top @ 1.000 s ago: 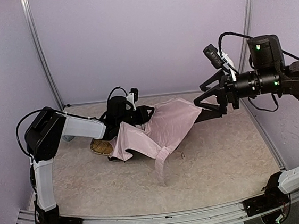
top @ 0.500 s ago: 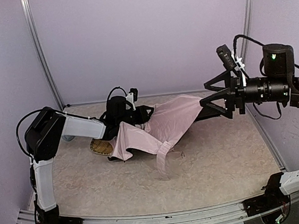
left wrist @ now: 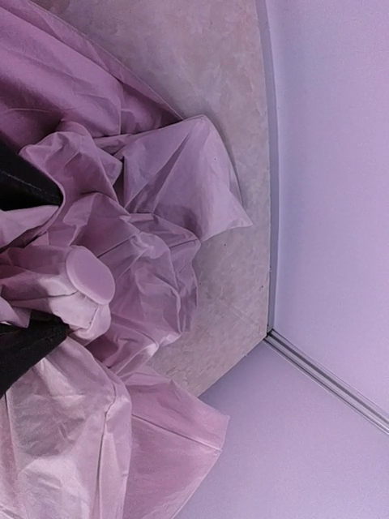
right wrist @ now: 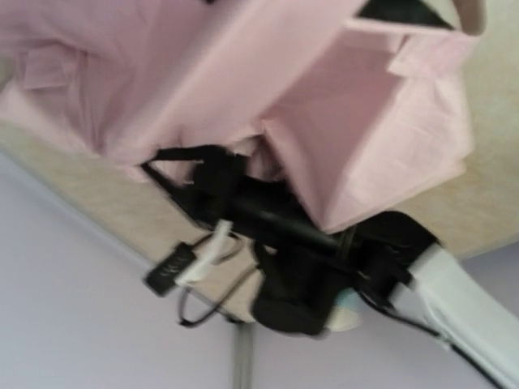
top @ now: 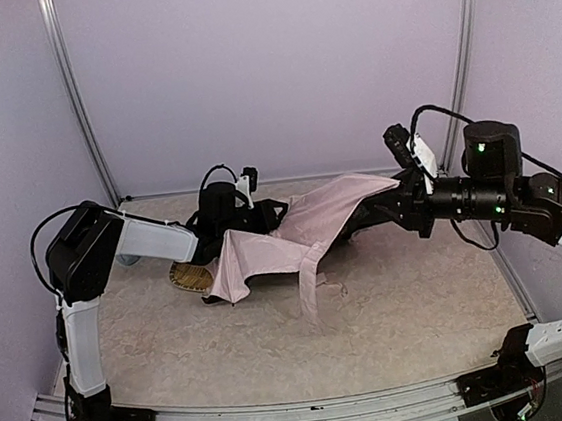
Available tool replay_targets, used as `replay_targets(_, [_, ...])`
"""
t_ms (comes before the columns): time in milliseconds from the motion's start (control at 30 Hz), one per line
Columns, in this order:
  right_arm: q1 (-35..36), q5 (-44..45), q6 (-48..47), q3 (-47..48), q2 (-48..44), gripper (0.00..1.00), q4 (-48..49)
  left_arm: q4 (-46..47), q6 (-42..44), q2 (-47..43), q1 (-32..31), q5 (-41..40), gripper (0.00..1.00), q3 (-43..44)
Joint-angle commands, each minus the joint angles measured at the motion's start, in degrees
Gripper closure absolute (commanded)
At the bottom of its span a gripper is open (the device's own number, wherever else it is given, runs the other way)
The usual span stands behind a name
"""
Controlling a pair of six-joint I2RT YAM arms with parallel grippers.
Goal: Put away the umbrella
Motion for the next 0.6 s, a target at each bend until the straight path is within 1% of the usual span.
replay_targets(0, [0.3,5.6,-3.6,-7.0,-0.4,0.81,16.3,-3.0,-1.3,0.0,0.0,1.4,0.55,-2.2])
replay_targets(100, [0.2,4.7,-7.3,-9.4,2.4,0.87,26.8,-2.4,-2.4,0.1,-0.7,2.8,0.55,-2.2])
replay_targets(167, [0.2,4.4,-9.3,-9.2,5.4,0.92,33.7,-1.6,-3.8,0.2,-1.0,4.2,0.55,-2.2])
replay_targets(233, [-0.1,3.2,-11.4,-8.1,8.8,0.99,38.2,-0.7,-5.1,0.2,-1.3,5.8,0.55,-2.2])
replay_targets(267, [-0.4,2.6,-12.3,-6.9,10.5,1.00,39.2,-0.3,-5.6,0.2,-1.6,6.5,0.55,-2.1])
replay_targets(367, [-1.4,-0.2,-14.6,-2.0,15.9,1.00,40.2,0.4,-6.2,0.1,-2.8,8.3,0.55,-1.7])
replay_targets(467, [-3.5,-2.8,-16.4,0.1,19.3,1.00,42.0,2.8,-7.5,-0.3,-4.0,11.1,0.55,-1.8])
replay_targets(567, [-6.1,-5.1,-18.3,1.5,21.6,1.00,44.2,6.9,-11.1,-0.5,-4.8,13.9,0.54,-2.2])
